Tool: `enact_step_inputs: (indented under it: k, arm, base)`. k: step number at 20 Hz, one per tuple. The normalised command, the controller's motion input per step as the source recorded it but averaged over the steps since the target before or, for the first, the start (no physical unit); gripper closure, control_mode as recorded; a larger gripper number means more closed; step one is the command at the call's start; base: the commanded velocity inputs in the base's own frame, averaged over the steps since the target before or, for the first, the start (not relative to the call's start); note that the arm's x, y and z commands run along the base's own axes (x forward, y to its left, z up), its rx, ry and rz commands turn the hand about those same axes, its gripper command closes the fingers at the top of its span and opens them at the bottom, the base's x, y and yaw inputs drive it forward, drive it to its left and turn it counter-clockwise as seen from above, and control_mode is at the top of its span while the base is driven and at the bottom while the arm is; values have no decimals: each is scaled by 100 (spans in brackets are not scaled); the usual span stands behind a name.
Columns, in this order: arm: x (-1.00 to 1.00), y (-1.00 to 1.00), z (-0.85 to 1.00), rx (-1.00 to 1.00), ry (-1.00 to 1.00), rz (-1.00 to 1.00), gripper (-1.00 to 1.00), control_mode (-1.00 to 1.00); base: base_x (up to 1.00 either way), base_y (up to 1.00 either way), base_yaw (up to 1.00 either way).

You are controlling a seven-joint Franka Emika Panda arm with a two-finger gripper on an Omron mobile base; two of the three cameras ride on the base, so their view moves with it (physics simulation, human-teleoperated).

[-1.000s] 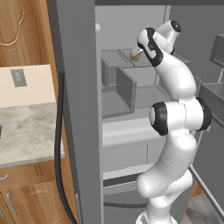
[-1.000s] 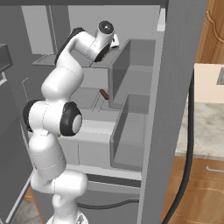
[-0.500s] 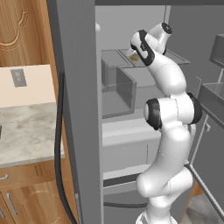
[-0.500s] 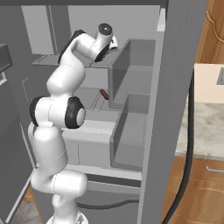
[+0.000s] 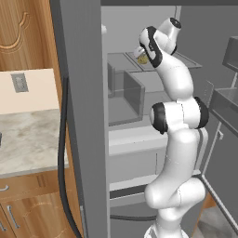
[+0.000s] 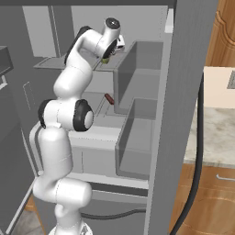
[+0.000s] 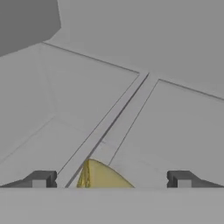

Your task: Retrieve the sausage and cheese from the fridge and place them on the cutting board on the counter.

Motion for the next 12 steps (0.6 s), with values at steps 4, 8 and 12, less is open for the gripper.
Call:
enact_step_inputs:
  k: [4, 8, 12]
  arm:
    - [-22, 13, -36, 0, 12, 0, -100, -100]
    - [-6, 19, -47, 0, 13, 0, -100, -100]
    - [0, 16, -46, 0, 7, 1, -100, -100]
  base:
    - [0, 0, 0]
    - [0, 0, 0]
    - [0, 0, 0]
